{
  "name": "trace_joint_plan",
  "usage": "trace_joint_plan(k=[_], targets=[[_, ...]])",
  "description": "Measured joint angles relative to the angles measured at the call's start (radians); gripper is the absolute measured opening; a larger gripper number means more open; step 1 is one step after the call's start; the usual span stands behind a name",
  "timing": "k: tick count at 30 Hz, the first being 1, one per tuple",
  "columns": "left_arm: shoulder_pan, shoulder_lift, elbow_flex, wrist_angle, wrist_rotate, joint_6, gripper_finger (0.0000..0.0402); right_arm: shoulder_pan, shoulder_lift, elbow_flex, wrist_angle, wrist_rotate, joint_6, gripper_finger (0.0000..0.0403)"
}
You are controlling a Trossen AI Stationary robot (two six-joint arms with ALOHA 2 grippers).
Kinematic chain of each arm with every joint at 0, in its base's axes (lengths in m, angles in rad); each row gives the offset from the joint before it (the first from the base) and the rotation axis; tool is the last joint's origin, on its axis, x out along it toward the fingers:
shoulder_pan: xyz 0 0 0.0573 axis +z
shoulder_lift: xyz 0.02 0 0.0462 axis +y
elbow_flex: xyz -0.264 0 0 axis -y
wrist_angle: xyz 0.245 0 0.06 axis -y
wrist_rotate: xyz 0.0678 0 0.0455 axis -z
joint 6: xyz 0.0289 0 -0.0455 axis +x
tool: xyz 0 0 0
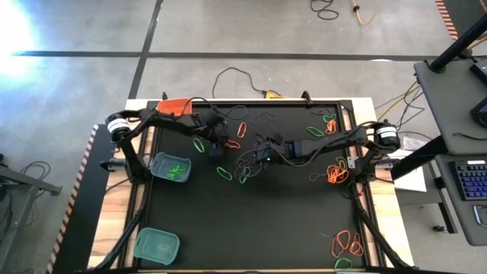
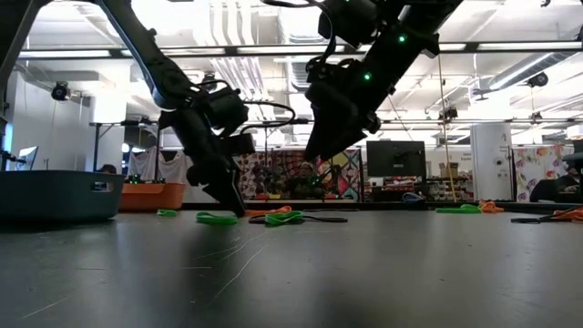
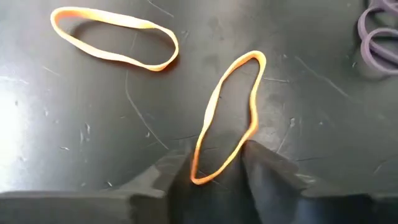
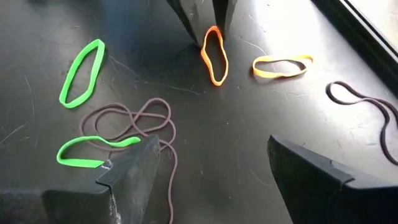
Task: Sort rubber bands into baskets
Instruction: Put the orange rubber band into the orange bin
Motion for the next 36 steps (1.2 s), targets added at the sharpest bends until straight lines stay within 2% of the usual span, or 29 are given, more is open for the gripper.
trace_joint_plan(k=[4, 6, 10, 12, 15, 18, 22, 26, 31, 36], targets=[[0.0, 0.004, -0.001, 0.017, -0.012, -0.092, 0.0037, 0.0, 0.0, -0.001, -0.002, 0.008, -0.122, 0.029], [0.0, 0.003, -0.002, 0.029, -0.017, -0.127, 0.0011, 0.0, 0.0, -0.002, -0.001, 0.008, -0.2, 0.029], [0.0, -0.032, -0.004, 0.031, -0.025, -0.175, 0.0009, 0.0, 0.0, -0.002, 0.007, -0.012, -0.361, 0.029], [0.001, -0.077, -0.014, 0.008, -0.041, -0.187, 0.0003, -0.001, 0.0, -0.006, 0.045, -0.07, -0.394, 0.029], [0.003, -0.184, -0.034, 0.026, -0.042, -0.185, 0.0001, 0.0, -0.002, -0.032, 0.178, -0.182, -0.385, 0.029], [0.008, -0.306, -0.094, 0.032, -0.073, -0.163, 0.0, 0.0, -0.003, -0.099, 0.397, -0.248, -0.35, 0.0287], [0.015, -0.474, -0.152, 0.033, -0.189, -0.154, 0.0, -0.001, 0.006, -0.183, 0.63, -0.351, -0.263, 0.0281], [0.04, -0.6, -0.163, -0.071, -0.331, -0.145, 0.0, 0.0, 0.006, -0.215, 0.713, -0.478, -0.227, 0.0278], [0.163, -0.67, -0.131, -0.181, -0.367, -0.2, 0.0, 0.0, 0.006, -0.216, 0.72, -0.682, -0.211, 0.0277], [0.355, -0.637, -0.092, -0.287, -0.363, -0.301, 0.0, 0.0, -0.014, -0.229, 0.687, -0.707, -0.179, 0.0268]])
